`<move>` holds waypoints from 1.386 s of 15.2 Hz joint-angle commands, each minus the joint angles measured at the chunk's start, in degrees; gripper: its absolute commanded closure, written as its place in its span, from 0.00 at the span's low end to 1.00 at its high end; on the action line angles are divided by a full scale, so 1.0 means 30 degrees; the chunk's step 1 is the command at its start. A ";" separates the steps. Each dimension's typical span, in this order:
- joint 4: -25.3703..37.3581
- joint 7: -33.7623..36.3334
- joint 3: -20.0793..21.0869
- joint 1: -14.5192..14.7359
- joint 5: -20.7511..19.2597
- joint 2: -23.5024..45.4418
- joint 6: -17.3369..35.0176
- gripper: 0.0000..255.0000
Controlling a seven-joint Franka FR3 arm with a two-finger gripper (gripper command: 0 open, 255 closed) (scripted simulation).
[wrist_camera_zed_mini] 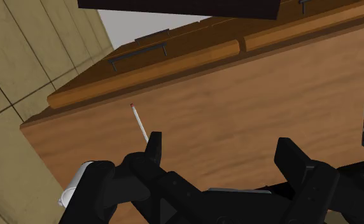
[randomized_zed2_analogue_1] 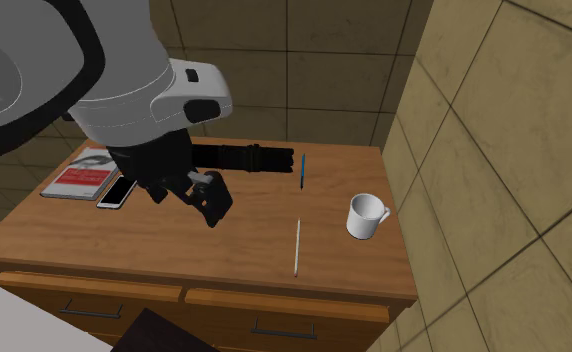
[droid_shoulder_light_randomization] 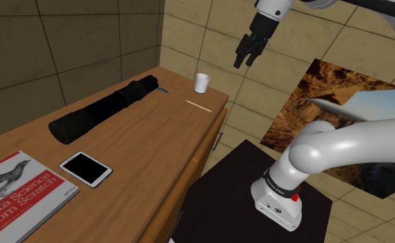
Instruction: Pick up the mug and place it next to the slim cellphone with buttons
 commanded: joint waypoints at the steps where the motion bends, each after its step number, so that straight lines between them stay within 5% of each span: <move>1: 0.0000 0.0000 0.0000 0.0000 0.0000 0.0000 0.0000 0.00; 11: 0.1076 -0.2354 -0.1403 -0.0550 -0.1297 0.5912 0.4252 0.00; 21: 0.4603 -0.4418 -0.2505 -0.1026 -0.1791 1.2756 0.7123 0.00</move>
